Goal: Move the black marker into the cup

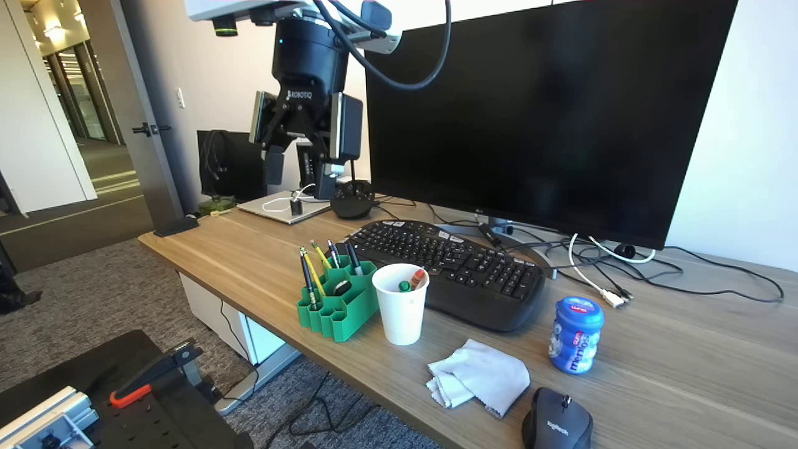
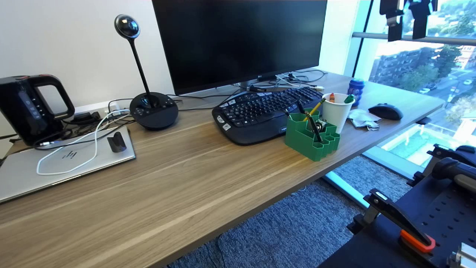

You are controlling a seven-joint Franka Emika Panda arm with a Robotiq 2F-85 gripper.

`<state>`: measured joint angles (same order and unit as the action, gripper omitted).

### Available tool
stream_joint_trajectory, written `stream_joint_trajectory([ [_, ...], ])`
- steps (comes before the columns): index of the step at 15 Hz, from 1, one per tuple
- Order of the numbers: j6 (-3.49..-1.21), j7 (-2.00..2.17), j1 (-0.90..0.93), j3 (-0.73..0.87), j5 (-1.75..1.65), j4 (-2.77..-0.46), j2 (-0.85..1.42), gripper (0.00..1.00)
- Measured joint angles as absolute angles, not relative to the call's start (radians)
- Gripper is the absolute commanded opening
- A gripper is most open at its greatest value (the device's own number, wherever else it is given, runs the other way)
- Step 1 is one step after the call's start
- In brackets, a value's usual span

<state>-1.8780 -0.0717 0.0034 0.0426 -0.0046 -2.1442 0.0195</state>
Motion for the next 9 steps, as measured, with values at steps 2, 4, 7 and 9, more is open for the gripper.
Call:
stream_joint_trajectory([
  [2,-1.920,-0.091,0.003,0.043,-0.007,-2.144,0.019,1.00],
  [4,-1.989,-0.102,0.003,0.043,-0.007,-2.148,0.019,1.00],
  [7,-2.058,-0.155,0.003,0.043,-0.007,-2.155,0.022,1.00],
  [9,-2.068,-0.201,0.002,0.043,-0.006,-2.156,0.027,1.00],
])
